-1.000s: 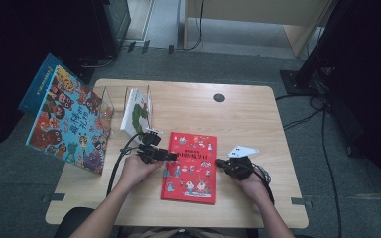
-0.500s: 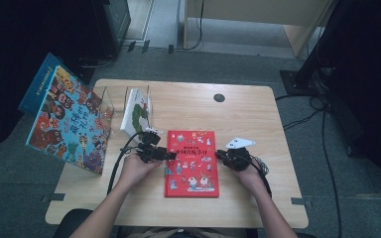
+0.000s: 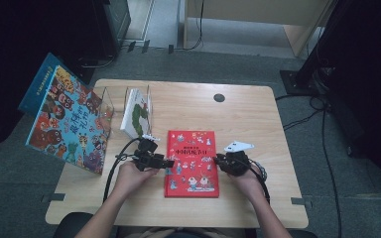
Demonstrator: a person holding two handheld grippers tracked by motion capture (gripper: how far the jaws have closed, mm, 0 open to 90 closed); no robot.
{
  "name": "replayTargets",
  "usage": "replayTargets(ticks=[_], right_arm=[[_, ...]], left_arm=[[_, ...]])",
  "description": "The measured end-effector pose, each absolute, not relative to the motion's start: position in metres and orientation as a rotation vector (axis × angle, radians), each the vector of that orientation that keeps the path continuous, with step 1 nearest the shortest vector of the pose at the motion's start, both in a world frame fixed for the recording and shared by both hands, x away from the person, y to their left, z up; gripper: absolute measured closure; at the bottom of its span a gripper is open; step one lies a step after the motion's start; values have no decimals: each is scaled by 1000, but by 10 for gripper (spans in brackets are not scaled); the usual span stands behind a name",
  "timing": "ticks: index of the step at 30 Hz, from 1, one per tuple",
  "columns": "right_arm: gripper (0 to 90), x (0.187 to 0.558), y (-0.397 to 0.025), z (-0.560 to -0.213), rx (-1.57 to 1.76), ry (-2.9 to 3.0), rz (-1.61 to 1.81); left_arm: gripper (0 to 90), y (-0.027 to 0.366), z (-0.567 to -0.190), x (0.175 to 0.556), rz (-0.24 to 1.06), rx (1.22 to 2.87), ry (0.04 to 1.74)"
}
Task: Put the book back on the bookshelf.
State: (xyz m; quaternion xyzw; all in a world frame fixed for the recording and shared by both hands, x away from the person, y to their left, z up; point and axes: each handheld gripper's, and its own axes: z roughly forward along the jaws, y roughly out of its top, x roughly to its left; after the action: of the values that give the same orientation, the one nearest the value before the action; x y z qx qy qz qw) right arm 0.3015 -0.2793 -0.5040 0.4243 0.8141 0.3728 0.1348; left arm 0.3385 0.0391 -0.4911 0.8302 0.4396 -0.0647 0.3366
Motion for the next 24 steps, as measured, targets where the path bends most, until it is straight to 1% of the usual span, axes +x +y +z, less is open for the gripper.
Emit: replayTargets(ticks=[6,15,20,24], right_arm=[[673,300,-277,-507,1302,2339,1121],[601,299,-274,-508,1385,2323,1136],[555,303,-272,-505,1495,2331,1103],[551,308,-269,-502,1586,2343,1052]], left_arm=[[393,37,-494,332,-190,2180,1135],[384,35,-497,331,-201,2158,1129],[364,36,-499,331,-236,2093,1182],[365,35,-498,329,-215,2105,1173]])
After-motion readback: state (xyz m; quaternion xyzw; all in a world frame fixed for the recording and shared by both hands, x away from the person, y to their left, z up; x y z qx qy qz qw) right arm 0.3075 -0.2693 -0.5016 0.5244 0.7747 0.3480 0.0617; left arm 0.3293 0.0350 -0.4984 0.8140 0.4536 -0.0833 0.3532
